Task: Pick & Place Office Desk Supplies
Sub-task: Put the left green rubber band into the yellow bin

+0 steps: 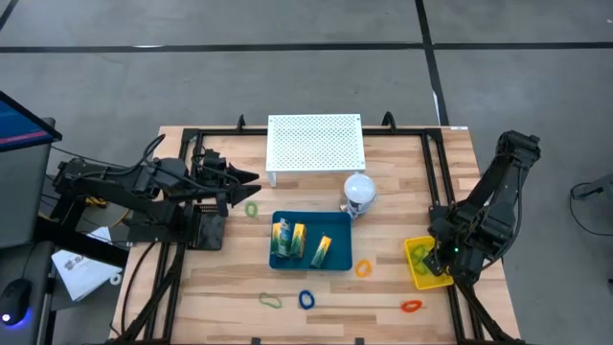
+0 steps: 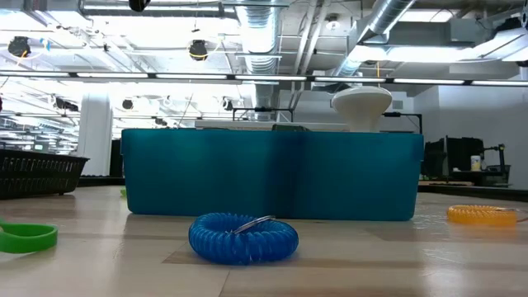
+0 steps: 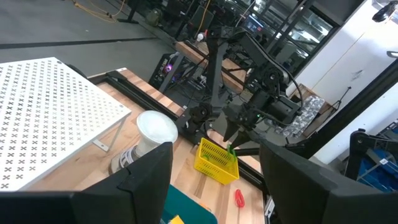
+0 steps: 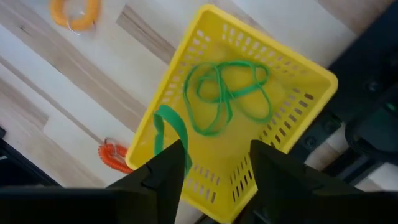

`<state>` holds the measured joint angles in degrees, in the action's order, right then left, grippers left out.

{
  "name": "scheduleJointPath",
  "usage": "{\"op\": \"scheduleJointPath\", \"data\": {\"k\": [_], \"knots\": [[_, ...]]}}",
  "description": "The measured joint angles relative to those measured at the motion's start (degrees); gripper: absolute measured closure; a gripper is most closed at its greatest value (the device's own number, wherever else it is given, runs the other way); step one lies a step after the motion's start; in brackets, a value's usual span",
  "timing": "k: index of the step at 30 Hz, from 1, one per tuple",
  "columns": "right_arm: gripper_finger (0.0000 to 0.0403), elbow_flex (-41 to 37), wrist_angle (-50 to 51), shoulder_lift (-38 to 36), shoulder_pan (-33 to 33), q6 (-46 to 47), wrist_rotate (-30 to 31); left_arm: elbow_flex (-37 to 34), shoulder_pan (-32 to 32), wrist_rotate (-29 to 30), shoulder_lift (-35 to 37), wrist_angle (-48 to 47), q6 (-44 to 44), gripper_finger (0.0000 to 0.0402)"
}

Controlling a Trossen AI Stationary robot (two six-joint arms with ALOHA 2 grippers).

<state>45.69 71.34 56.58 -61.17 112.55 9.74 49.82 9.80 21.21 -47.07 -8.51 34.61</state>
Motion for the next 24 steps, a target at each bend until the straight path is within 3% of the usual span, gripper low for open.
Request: {"op": "scheduleJointPath", "data": {"k": [14, 24], "knots": [[0.0225, -1.64, -5.79, 0.00, -0.55, 0.66, -2.86, 0.00, 0.00, 0.27, -0.02, -0.02, -0.02, 0.0166], [0.0226, -2.10, -3.10, 3.12, -2.58, 3.04, -3.96, 0.02, 0.00, 0.26, -0.02, -0.02, 0.02, 0.0166]]}}
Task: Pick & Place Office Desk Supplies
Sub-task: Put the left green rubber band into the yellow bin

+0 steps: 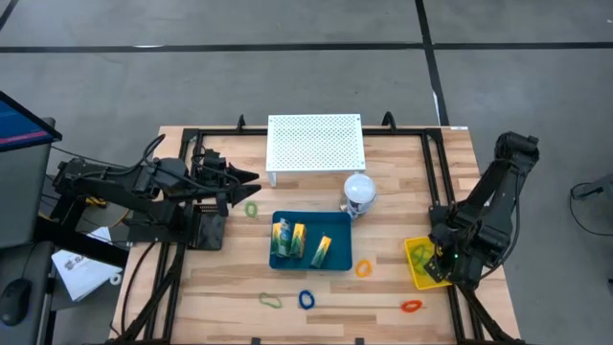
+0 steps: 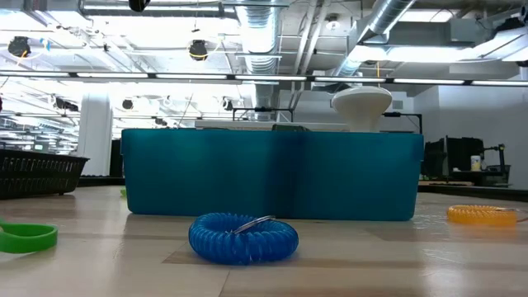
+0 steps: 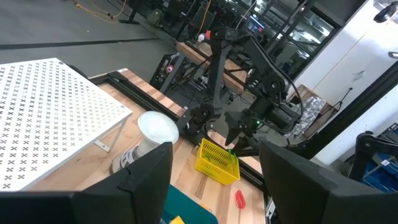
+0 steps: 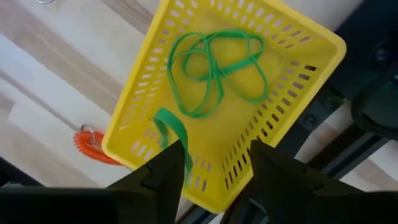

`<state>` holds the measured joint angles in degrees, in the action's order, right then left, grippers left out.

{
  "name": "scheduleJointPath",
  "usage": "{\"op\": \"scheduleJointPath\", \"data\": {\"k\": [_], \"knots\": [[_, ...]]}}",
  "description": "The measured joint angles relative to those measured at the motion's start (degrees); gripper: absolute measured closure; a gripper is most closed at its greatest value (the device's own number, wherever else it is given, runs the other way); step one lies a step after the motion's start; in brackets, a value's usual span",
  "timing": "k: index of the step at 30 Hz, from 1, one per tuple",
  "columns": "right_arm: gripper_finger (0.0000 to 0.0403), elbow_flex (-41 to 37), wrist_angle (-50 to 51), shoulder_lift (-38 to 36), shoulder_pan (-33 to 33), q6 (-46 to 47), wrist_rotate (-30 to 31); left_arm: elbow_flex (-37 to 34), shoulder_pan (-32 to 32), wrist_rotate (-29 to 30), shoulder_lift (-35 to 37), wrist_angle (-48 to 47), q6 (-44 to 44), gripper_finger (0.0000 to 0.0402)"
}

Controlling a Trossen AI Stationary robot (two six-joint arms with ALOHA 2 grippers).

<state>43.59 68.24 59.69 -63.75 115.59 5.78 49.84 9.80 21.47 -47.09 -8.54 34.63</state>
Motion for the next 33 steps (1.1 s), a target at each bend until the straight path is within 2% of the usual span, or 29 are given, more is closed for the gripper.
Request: {"op": "scheduleJointPath", "data": {"k": [14, 33], "knots": [[0.0226, -0.07, -3.15, 7.80, 0.04, 0.04, 0.09, 0.00, 0.00, -0.07, 0.00, 0.00, 0.12, 0.0166], [0.0226, -0.04, -12.65, 8.49, 1.14, -0.74, 5.13, 0.00, -0.02, -0.26, 0.00, 0.00, 0.13, 0.0166]]}}
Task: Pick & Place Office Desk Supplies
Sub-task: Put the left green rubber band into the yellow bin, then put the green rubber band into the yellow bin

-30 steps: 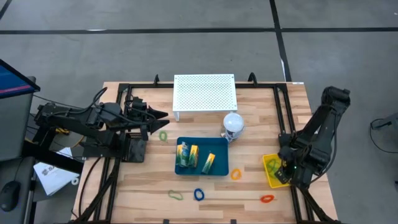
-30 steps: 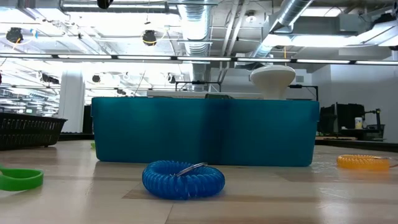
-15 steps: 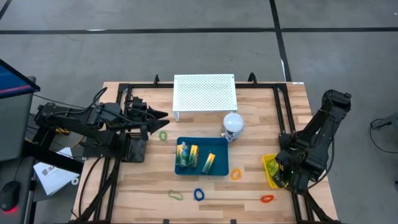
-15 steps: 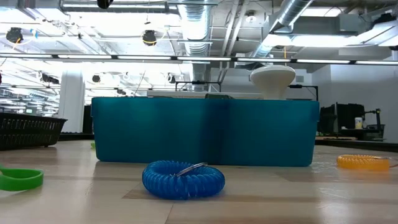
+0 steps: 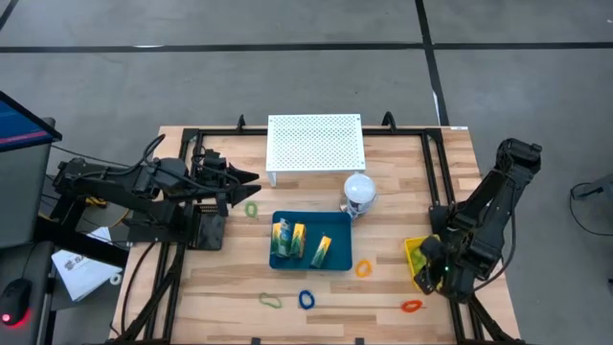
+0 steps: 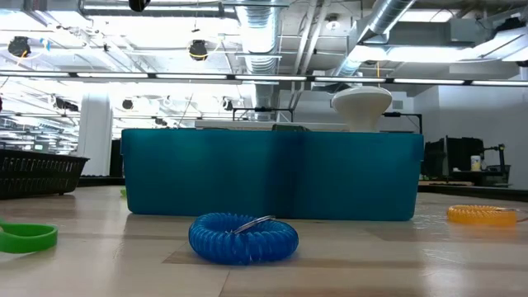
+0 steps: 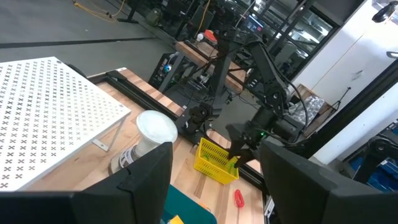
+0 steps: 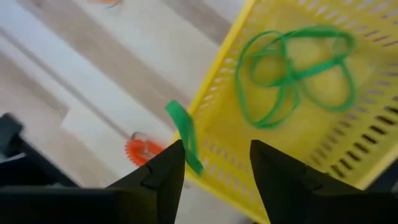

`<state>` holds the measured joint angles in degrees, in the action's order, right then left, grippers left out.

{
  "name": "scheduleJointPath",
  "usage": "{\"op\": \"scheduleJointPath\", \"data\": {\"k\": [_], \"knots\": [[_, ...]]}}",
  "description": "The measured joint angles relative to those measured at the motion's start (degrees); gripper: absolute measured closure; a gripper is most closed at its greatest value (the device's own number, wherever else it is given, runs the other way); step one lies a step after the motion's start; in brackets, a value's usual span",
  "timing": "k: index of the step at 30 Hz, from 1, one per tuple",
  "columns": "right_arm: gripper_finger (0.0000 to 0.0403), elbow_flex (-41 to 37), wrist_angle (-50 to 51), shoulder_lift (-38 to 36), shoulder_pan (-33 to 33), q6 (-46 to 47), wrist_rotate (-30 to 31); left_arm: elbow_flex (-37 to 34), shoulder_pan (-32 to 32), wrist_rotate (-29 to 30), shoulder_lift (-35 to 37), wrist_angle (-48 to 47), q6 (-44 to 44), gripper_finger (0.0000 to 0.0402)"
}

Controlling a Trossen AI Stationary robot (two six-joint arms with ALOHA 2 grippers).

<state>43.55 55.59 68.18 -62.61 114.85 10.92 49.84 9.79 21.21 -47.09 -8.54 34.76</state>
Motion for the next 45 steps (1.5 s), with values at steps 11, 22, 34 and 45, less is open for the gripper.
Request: {"op": "scheduleJointPath", "data": {"k": [11, 22, 34, 45], "knots": [[0.0226, 0.02, -2.90, 0.00, 0.00, -0.41, 2.49, 0.00, 0.00, -0.17, 0.00, 0.00, 0.00, 0.0166], [0.0226, 0.04, 4.92, -0.04, 0.00, 4.78, 1.07, 0.00, 0.01, -0.24, 0.00, -0.02, 0.20, 0.0166], [0.0226, 0.09, 2.09, -0.07, 0.02, 5.17, 2.93, 0.02, 0.06, -2.64, -0.17, -7.83, 4.78, 0.0166], [0.0226, 0.09, -1.46, -0.07, 0.02, 5.20, 2.93, -3.42, 20.92, -12.16, -11.04, -10.36, 28.76, 0.0178]]}}
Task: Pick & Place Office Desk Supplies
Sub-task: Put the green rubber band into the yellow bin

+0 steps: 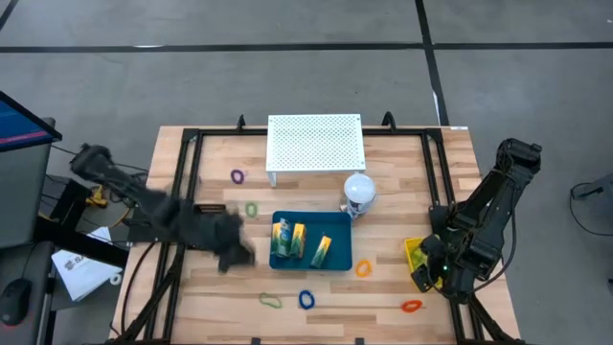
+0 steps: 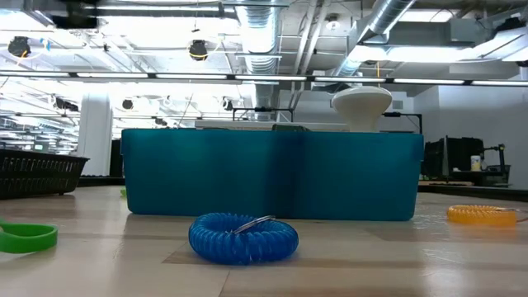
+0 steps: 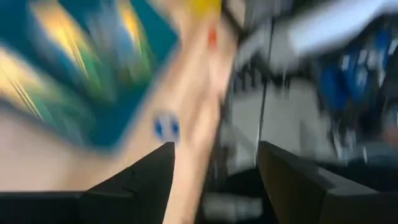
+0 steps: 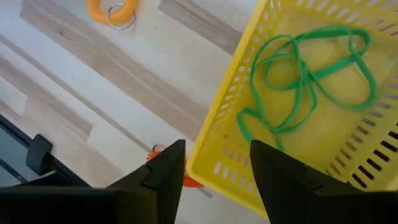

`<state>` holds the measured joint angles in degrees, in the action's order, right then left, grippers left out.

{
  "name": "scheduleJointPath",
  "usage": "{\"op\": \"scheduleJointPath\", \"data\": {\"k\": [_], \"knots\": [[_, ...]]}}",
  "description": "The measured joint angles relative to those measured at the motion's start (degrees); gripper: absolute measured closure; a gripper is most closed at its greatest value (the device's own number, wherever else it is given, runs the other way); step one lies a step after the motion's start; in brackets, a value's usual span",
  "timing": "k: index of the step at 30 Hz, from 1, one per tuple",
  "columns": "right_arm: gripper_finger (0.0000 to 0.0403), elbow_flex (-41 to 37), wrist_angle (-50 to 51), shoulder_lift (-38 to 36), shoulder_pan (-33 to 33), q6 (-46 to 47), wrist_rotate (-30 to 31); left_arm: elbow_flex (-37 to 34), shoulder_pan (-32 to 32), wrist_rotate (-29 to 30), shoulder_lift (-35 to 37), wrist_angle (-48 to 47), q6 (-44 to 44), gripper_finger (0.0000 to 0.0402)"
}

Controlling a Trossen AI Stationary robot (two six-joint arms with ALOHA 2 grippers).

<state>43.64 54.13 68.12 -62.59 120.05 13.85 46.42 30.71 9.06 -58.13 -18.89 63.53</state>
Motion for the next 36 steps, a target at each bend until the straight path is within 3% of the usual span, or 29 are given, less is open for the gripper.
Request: {"op": "scheduleJointPath", "data": {"k": [5, 9, 12, 15, 19, 23, 28, 36], "knots": [[0.0226, 0.00, -0.31, 0.00, 0.00, 0.00, 0.00, -0.14, 16.27, -0.31, -11.97, 7.13, 10.79, 0.0180], [0.0225, 0.00, -0.28, 0.00, 0.00, -0.11, 0.00, 0.47, 22.12, 0.97, -21.42, 12.33, 13.34, 0.0169], [0.0225, 0.01, -0.22, -0.01, 0.01, -0.33, 0.00, 1.97, 22.20, 1.55, -27.17, 12.41, 8.07, 0.0161], [0.0225, 0.00, -0.07, -0.40, 0.00, -0.43, 0.00, 3.11, 20.41, 3.94, -31.39, 12.39, -4.03, 0.0159], [0.0225, 0.04, 1.51, -1.64, 0.02, -0.42, 0.00, 3.53, 16.13, 10.02, -33.67, 10.33, -18.79, 0.0160], [0.0225, 0.11, 3.26, -2.98, 0.02, -0.42, -0.01, 2.46, 12.46, 10.95, -35.25, 9.99, -27.80, 0.0161], [0.0225, 0.11, 3.95, -3.76, 0.04, -0.20, -0.41, 1.87, 12.34, 7.44, -37.84, 10.96, -32.25, 0.0180], [0.0225, 0.09, 4.35, -3.91, 0.04, -0.26, -0.31, 1.85, 13.16, 10.25, -38.47, 12.04, -32.21, 0.0212]]}}
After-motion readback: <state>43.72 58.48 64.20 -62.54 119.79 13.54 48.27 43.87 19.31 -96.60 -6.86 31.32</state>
